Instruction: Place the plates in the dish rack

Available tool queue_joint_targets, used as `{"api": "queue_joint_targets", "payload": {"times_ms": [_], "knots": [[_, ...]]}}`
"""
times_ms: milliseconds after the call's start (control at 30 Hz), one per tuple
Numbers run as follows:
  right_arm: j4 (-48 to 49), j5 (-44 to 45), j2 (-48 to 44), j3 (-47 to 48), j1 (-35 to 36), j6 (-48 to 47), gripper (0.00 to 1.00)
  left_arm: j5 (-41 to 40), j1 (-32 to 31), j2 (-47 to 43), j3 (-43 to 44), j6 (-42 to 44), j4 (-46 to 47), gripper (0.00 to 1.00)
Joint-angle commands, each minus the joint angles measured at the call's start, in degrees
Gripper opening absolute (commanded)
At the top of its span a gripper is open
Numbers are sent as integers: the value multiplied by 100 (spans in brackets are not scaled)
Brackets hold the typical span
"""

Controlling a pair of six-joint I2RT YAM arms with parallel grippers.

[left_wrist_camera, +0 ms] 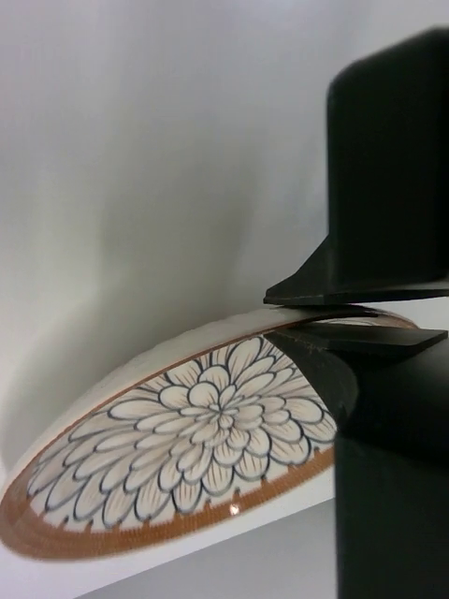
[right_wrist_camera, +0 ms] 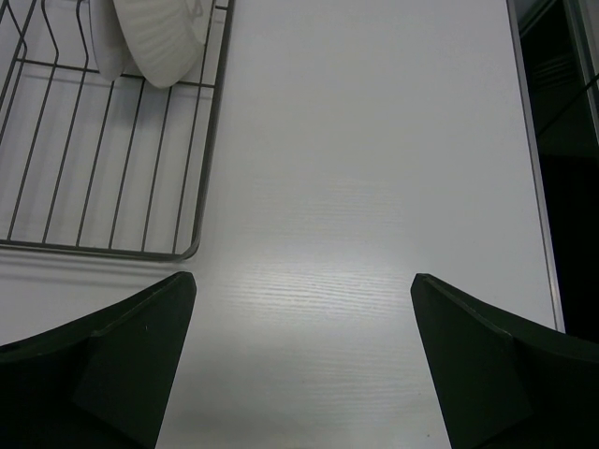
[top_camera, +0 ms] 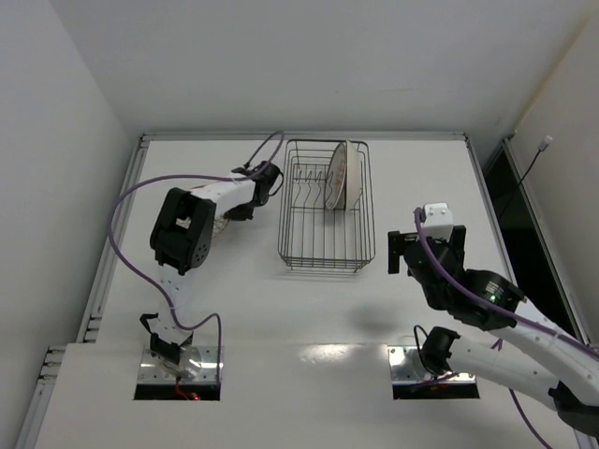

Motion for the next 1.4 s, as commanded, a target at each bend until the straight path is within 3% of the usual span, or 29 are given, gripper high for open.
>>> {"api": "queue_joint_targets", "payload": {"times_ms": [0,300,400,500,533,633,867,967,1100,1367], "knots": [[164,120,73,-15,44,53,100,791,94,-1108,714,-541,-373,0],[111,173,125,-15,44,106,100,1186,94,-2075,3401,-709,-1314,0],[111,173,125,-15,97,106,100,1666,94,-2339,3608,-709,-1185,0],[111,173,265,-15,97,106,100,2781,278,-2883,3135,-709,-298,0],[111,173,266,-15,97,106,100,3969,383,-2989,2707,-709,-9,0],[111,173,336,-15,97,106,100,5416,569,-3218,2098,-971,924,0],[111,173,336,-15,97,106,100,7959,946,-3219,1263,-2113,3147,0],[111,173,336,-15,97,106,100,8681,947,-2992,885,-3035,4813,0],[111,173,336,-15,150,106,100,8903,886,-2710,567,-4011,5994,0],[111,173,389,-15,150,106,100,8903,454,-2033,619,-3987,6287,0]]}}
